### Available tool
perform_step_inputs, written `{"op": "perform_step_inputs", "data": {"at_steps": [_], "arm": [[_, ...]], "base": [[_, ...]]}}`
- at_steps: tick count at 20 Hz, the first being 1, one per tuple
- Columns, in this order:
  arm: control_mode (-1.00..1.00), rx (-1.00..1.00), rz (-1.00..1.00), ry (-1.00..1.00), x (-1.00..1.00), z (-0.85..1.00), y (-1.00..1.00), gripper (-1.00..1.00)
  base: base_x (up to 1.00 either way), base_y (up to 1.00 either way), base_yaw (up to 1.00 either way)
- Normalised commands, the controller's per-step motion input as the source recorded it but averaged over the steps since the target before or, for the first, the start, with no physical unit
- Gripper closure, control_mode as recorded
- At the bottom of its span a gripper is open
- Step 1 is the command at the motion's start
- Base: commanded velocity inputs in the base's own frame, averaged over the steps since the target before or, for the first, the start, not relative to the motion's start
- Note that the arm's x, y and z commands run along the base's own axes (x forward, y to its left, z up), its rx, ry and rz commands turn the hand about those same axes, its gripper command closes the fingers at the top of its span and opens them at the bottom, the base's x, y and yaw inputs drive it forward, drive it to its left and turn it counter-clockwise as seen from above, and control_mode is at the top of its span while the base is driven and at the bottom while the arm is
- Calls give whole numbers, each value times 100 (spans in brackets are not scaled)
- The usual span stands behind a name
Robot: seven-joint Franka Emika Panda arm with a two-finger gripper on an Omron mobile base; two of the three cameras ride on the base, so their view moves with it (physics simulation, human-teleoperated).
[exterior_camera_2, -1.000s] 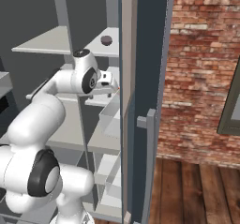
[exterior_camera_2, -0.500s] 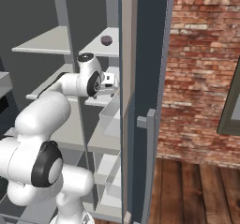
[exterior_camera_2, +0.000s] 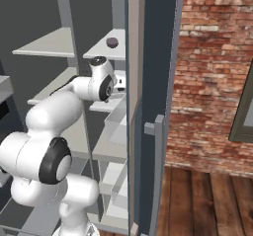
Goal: Take the carrot and eggplant from the fridge shelf and place them in the freezer drawer to begin freezing them.
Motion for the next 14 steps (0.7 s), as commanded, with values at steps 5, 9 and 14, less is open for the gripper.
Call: {"op": "perform_step_inputs", "data": {"at_steps": [5, 9, 14], "arm": [[-100, 0, 0, 0, 21, -9, -9, -100], [-100, 0, 0, 0, 25, -13, -3, -100], [-100, 0, 0, 0, 35, -16, 0, -100]], "base": [[0, 0, 0], [0, 0, 0], [0, 0, 0]]}}
